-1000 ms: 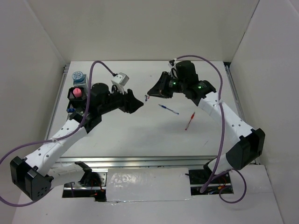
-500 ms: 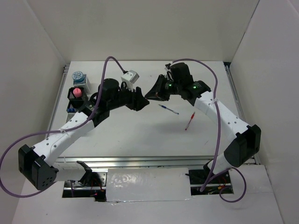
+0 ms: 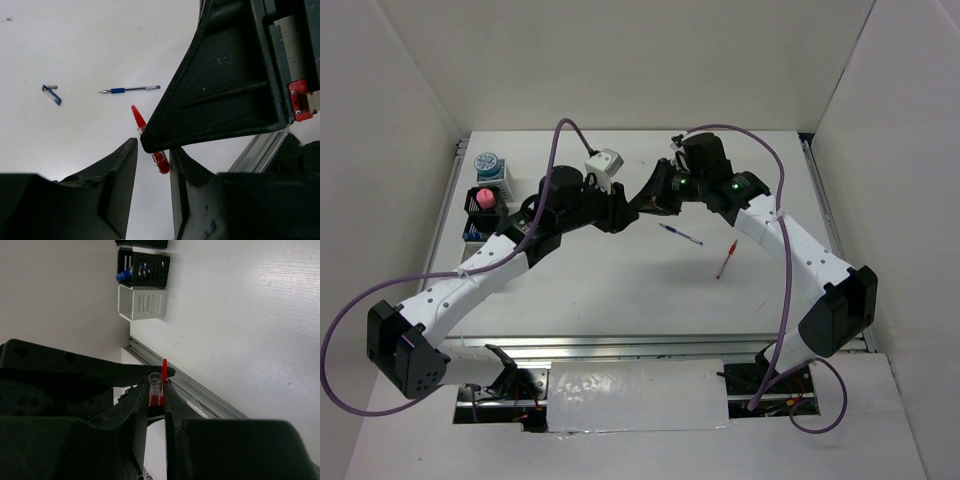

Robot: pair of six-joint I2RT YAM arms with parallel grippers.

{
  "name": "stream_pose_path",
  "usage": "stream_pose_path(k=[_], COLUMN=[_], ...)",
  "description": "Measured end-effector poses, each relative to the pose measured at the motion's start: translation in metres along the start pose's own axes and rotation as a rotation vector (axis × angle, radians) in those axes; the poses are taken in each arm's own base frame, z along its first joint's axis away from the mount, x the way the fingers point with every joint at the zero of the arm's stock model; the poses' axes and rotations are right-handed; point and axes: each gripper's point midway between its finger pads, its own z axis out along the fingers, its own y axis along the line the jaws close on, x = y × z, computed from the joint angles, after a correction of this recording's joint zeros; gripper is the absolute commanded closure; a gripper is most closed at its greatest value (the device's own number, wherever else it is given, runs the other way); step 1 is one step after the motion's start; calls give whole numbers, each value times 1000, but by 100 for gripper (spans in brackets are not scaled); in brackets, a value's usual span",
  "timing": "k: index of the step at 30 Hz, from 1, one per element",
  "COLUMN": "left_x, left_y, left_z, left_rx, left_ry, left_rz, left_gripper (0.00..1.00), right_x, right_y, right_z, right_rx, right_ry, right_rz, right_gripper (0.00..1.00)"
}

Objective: Sort the stationery into containers
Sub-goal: Pick up the pen cap from the center of the board.

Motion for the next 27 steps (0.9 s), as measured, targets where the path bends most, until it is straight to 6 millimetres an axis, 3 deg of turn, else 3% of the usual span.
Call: stream_pose_path(k=[2,4,5,8,9,11,15,17,23,27], left_x=[-3,-4,-4,0,1,2,3,2,-2,0], left_y=[0,0,-1,2,2,3,5,8,10,7], left_z=[0,-1,-1,-1,-1,-2,-5,-11,-31,-38], left_rx=[-1,-3,-1,-11,-12,-17,-17,-9,66,115], left_ry=[-6,-6,-7,10,13,17,11,-11,-75,-96], left_rz=[5,7,12,20,23,20,15,3,-88,-138], left_gripper=[57,65,70,97,100,100,100,100,100,100], right_x=[1,0,1,1,1,2,2,3,4,-16], right_y=[2,3,3,3,3,3,1,0,3,-1], right_z=[0,1,1,3,4,4,5,5,1,-12], right_rx=[-6,-10,-12,-4,-5,-2,4,7,-26,-63], right_ry=[2,-1,-3,-12,-14,-16,-17,-14,9,-6], right_rz=[-3,-8,-12,-26,-30,-38,-66,-80,-127,-109], right_gripper=[100,100,100,100,100,87,40,33,33,42])
